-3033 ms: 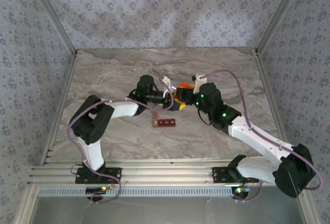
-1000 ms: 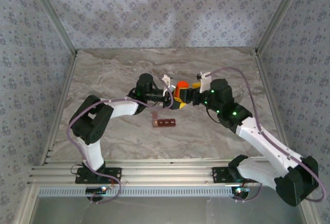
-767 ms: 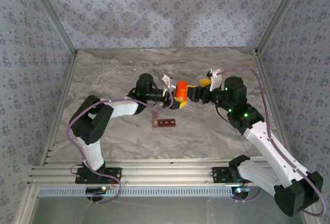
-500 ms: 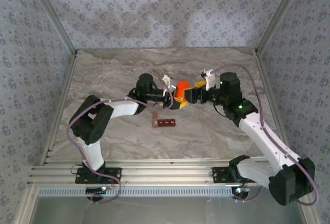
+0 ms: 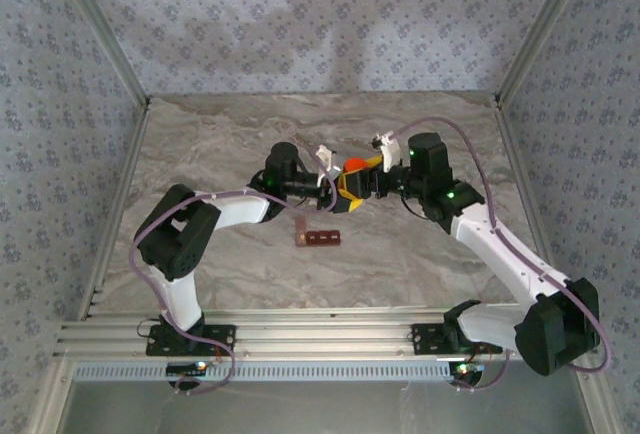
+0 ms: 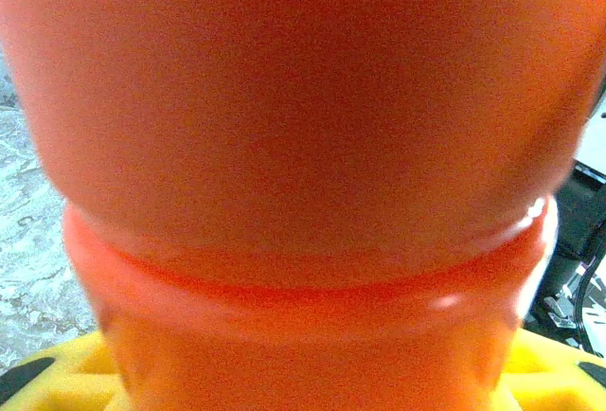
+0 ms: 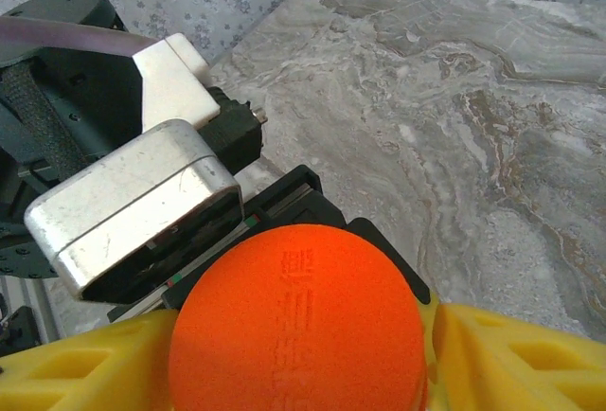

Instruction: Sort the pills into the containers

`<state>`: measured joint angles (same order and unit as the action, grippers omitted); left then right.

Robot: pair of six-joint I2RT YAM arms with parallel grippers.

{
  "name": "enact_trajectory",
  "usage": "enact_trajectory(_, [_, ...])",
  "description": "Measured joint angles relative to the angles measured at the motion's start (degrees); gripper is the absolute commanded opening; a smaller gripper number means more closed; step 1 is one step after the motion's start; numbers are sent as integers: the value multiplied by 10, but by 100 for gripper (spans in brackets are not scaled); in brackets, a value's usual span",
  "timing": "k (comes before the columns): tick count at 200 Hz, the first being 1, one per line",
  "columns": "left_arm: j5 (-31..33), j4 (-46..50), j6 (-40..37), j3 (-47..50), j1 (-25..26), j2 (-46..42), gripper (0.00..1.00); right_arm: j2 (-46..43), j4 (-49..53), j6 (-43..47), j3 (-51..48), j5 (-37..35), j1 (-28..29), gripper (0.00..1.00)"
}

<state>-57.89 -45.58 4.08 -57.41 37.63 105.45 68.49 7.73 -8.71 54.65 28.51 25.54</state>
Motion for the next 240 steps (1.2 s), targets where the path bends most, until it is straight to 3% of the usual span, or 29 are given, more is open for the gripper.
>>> enact_trajectory(68, [0,10,4,0,0,0,0,5,3,18,0,-2,3,37])
enact_trajectory(82, [0,10,5,0,0,0,1,5,3,19,0,-2,3,36])
enact_trajectory(118, [2,11,5,-2,0,0,15,5,-6,16,-3,-7,3,33])
enact_trajectory(147, [4,13,5,-3,0,0,28,-2,-19,8,-13,-22,4,30])
enact_trajectory(164, [7,18,6,-6,0,0,52,-8,-24,4,-18,-33,4,29])
enact_trajectory(178, [10,23,5,-10,1,0,64,-15,-34,-5,-25,-43,2,29])
enact_trajectory(180, [11,23,4,-10,1,0,71,-16,-34,-8,-26,-45,1,29])
enact_trajectory(183, [11,23,1,-11,1,0,93,-18,-35,-12,-27,-48,-1,29])
enact_trajectory(186, [12,23,2,-12,1,0,98,-19,-36,-15,-29,-52,-3,29])
enact_trajectory(240, [19,44,-22,-14,5,-5,99,-39,-37,-55,-52,-130,-61,29])
